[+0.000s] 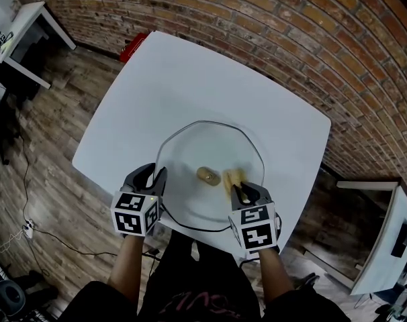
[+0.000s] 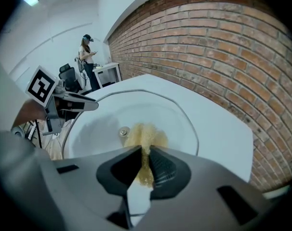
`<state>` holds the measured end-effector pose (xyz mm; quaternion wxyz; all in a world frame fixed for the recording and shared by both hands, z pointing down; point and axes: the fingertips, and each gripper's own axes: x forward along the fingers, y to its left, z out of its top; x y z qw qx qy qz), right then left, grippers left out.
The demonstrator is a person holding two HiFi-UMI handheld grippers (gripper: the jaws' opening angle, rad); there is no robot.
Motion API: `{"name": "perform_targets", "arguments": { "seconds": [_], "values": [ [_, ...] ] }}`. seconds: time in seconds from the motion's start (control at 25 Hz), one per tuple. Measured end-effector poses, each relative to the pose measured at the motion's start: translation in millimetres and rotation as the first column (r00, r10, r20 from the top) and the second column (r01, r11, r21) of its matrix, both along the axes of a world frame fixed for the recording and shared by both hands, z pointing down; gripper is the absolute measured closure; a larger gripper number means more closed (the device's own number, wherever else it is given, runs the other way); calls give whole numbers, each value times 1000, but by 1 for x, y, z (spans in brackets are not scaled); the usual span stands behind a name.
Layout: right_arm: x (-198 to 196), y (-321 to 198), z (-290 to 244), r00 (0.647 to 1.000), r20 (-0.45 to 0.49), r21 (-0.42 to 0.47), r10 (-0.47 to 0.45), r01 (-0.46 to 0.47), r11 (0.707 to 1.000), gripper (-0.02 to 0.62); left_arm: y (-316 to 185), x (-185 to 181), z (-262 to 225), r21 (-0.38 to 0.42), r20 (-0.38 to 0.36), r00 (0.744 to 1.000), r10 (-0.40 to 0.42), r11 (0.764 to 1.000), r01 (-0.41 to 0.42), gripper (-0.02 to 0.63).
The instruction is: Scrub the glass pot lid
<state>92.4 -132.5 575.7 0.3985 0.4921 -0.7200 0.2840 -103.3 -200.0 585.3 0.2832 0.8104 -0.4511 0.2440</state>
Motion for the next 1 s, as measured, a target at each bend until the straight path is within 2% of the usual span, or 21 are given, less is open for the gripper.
{"name": "perform_targets", "arguments": {
  "seconds": [0.4,0.48,0.68,1.0],
  "values": [
    [-5,-4,-15,999,42,78,28,-31,997,541,0,-5,-21,56,-16,1000,-2,998,3,494],
    [-6,-5,-22,998,60,109,33,-39,993,541,1,-4,-28,74,-17,1000,2,997,-1,525],
    [-6,-10,-43,995,90,196,44,-61,979,541,5,-3,-41,107,-9,1000,10,994,-9,577],
    [-3,-13,-73,989,127,286,81,-114,951,541,11,5,-68,163,-5,999,32,986,-30,578]
  ]
}}
